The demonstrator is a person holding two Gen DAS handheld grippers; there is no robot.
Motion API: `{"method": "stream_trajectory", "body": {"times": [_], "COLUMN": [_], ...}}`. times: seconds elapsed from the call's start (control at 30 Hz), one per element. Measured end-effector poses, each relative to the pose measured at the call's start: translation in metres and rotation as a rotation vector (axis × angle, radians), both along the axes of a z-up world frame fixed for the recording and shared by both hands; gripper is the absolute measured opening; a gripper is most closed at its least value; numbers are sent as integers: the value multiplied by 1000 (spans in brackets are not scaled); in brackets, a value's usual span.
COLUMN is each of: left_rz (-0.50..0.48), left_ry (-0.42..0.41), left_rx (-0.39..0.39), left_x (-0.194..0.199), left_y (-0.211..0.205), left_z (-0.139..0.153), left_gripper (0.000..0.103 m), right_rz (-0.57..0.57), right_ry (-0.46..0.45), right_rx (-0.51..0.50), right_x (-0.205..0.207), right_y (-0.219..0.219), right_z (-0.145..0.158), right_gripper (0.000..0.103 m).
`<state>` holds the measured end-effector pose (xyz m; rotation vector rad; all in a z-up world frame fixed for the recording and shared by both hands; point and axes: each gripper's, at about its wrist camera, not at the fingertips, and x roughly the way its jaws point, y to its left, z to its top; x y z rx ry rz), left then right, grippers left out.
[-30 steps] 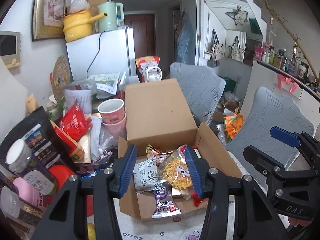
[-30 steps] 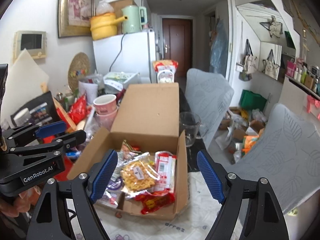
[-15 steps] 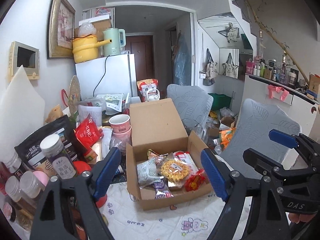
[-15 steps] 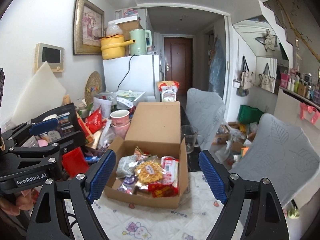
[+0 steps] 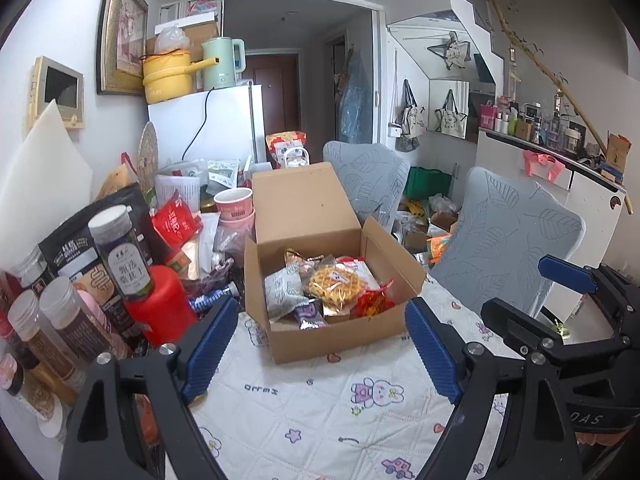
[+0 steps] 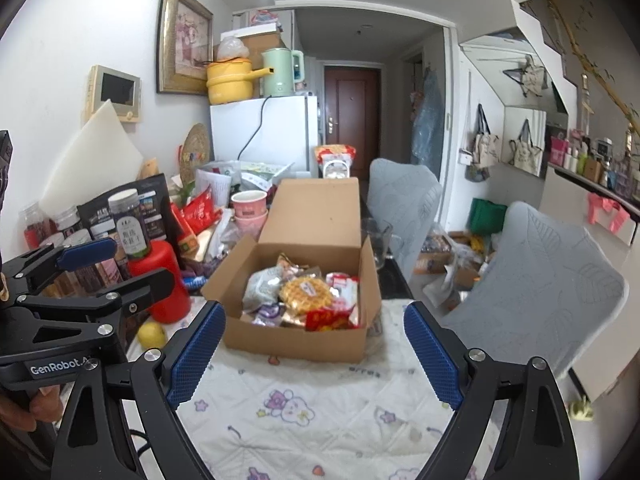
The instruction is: Organize snacks
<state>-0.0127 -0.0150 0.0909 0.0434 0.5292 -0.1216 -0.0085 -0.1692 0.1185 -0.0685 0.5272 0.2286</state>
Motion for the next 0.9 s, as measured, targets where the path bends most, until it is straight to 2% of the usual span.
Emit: {"method": "stream_trajectory", "body": {"times": [0.37,0.9], "left_rz": [5,1], "left_ry": [57,75], "left_rx": [-13,-11], "left_x": [-8,-8], "left_y": [-1,0], "left_z": [-21,-25], "left_gripper": [86,86], "right_rz": [-31,-48], "right_ry": [39,48], "right_rx": [-5,-11], "right_x": [-14,-15], "right_y": [-10,-15], "right_z": [-20,-21], "right_gripper": [92,92]}}
